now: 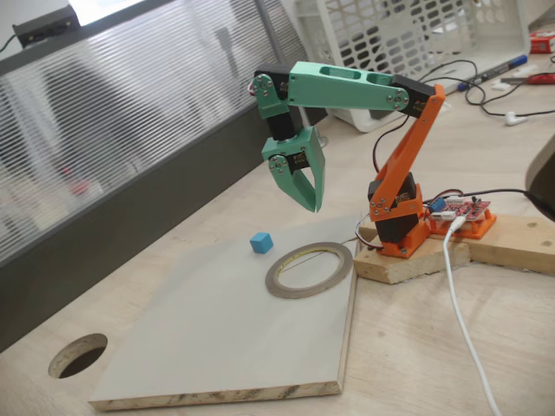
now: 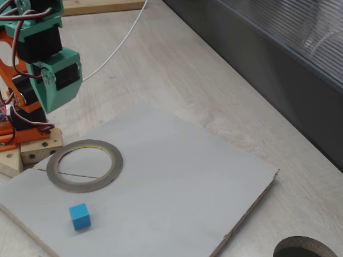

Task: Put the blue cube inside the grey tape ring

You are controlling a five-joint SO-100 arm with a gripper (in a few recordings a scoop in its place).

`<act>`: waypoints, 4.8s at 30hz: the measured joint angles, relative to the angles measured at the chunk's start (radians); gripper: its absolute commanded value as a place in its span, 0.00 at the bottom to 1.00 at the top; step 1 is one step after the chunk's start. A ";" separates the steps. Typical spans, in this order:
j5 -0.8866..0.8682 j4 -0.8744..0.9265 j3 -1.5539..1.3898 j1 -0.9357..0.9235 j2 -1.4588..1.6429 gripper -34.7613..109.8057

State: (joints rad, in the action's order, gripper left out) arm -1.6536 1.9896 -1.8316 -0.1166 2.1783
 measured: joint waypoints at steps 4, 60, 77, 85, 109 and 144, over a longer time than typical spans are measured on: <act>0.000 0.000 0.000 0.000 0.000 0.26; 0.000 -0.213 0.430 -0.558 -0.572 0.26; 0.000 -0.239 0.704 -0.420 -0.945 0.26; 0.000 -0.239 0.706 -0.417 -0.945 0.26; 0.000 -0.239 0.706 -0.417 -0.945 0.26; 0.000 -0.239 0.719 -0.419 -0.948 0.85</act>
State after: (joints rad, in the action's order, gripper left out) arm -1.6536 1.7503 -1.1121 -0.5354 1.2303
